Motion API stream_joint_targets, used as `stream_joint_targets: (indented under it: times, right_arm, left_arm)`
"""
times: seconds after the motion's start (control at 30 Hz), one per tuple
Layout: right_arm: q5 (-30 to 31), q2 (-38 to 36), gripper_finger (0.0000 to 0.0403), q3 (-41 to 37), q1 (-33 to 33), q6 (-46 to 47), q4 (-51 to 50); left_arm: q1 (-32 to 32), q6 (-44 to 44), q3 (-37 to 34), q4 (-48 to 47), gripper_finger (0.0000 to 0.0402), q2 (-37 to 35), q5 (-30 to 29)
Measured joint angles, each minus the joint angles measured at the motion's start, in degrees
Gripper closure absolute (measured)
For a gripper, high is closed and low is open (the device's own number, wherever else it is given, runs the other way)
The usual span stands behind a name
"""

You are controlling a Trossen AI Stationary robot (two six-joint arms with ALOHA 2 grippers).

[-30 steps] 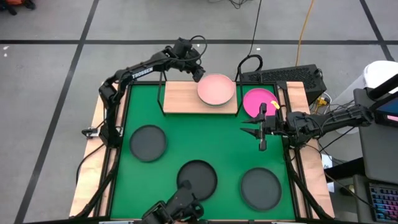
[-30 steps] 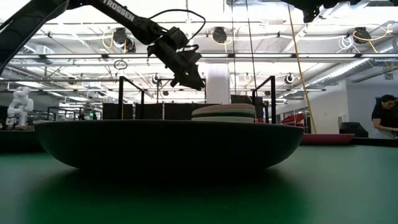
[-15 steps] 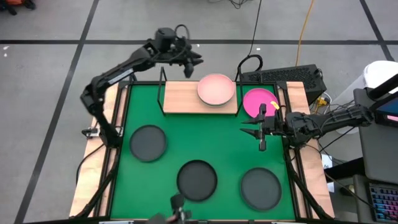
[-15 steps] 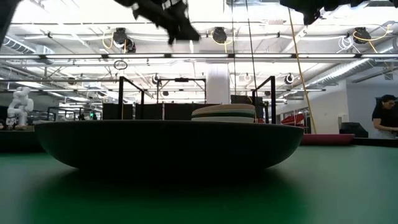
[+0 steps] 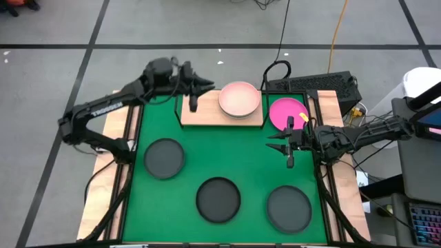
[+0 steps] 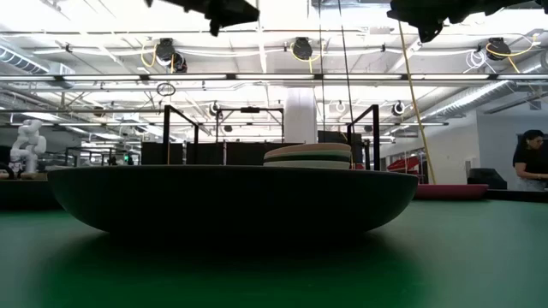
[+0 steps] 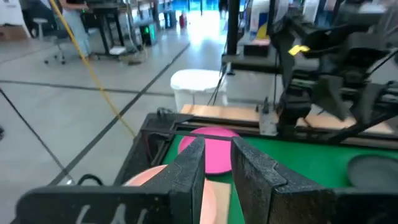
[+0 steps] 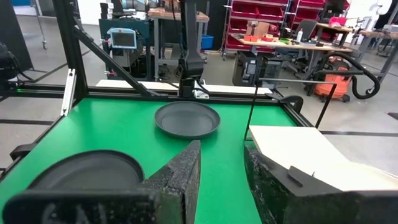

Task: Place and stack plates onto a shelf
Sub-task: Put the right black plate on the shelf

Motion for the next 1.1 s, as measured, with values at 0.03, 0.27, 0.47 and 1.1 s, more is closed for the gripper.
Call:
stream_joint_targets:
  times: [0.03,0.27,0.47,1.1]
  right_arm:
    - [0.01,0.0,0.0298,-0.1,0.0,0.22,0.07]
    - [0.01,0.0,0.0298,-0.43,-0.01,0.26,-0.07]
    - [3.99,0.04,0.0298,-0.43,-0.26,1.67,-1.12]
    - [4.94,10.39,0.0298,12.8,-11.06,11.73,-41.51]
  left_arm:
    - [-0.23,-1.08,-3.35,2.93,0.0321,-1.82,-0.04]
    - [-4.21,-9.94,-27.52,24.45,0.0321,-13.56,-0.02]
    - [-8.31,-16.1,-42.7,43.08,0.0321,-18.38,-0.13]
    - [-11.47,-11.62,-51.45,54.08,0.0321,-18.3,-7.64]
